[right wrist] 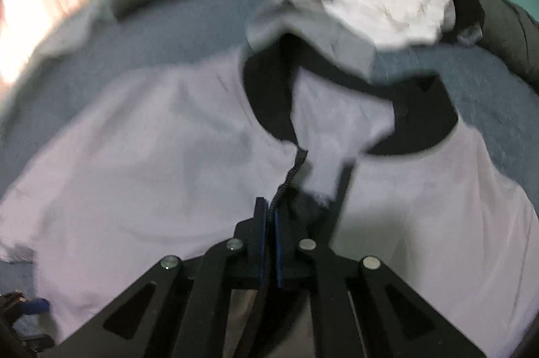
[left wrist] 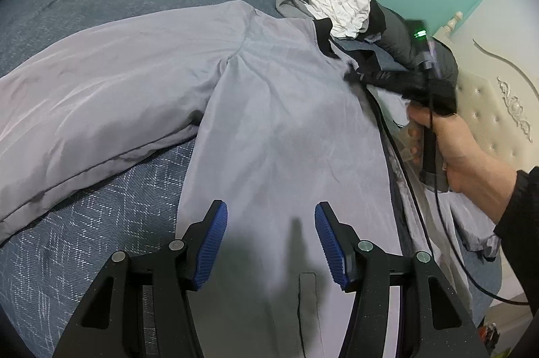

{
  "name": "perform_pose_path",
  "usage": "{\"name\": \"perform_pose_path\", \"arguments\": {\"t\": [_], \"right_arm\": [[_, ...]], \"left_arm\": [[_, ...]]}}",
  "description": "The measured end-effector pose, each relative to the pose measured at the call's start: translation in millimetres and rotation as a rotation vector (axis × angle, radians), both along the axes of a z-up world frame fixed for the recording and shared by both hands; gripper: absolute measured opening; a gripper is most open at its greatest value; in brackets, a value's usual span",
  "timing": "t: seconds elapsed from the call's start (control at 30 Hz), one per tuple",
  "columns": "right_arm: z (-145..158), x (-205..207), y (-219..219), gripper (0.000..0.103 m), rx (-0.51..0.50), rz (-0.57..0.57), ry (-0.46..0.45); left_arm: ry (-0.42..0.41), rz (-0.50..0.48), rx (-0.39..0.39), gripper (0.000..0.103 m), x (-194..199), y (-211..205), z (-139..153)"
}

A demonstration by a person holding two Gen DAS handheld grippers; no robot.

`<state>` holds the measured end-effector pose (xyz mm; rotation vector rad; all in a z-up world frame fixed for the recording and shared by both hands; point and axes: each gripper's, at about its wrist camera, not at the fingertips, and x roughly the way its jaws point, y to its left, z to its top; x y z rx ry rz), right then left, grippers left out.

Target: Fold clothes

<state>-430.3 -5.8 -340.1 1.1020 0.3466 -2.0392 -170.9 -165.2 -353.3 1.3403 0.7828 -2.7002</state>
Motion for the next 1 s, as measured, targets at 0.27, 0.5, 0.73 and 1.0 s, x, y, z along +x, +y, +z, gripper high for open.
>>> {"name": "perform_pose_path", "arguments": {"t": [0.27, 0.5, 0.73, 1.0], "right_arm": [[41.2, 25.0, 9.2, 0.004, -0.081, 0.051, 0.178], [1.4, 0.2, 2.7, 0.004, 0.073, 0.002, 0.059], [9.8, -3.4, 12.0, 0.012, 0.068, -0.044, 0.059], [39.8, 11.3, 35.4, 0.014, -0.040, -0.066, 0.082]], "left_arm": [[-0.001, 0.005, 0.008, 0.059, -2.1, -2.2, -0.1], [-0.003, 0.000, 0.008, 0.059, -3.0, -2.2, -0.3], [-0.015, -0.009, 0.014, 0.059, -0.6, -4.9, -2.4], [-0.017, -0.014, 0.008, 0.061, 0.8, -1.5, -1.3]]}}
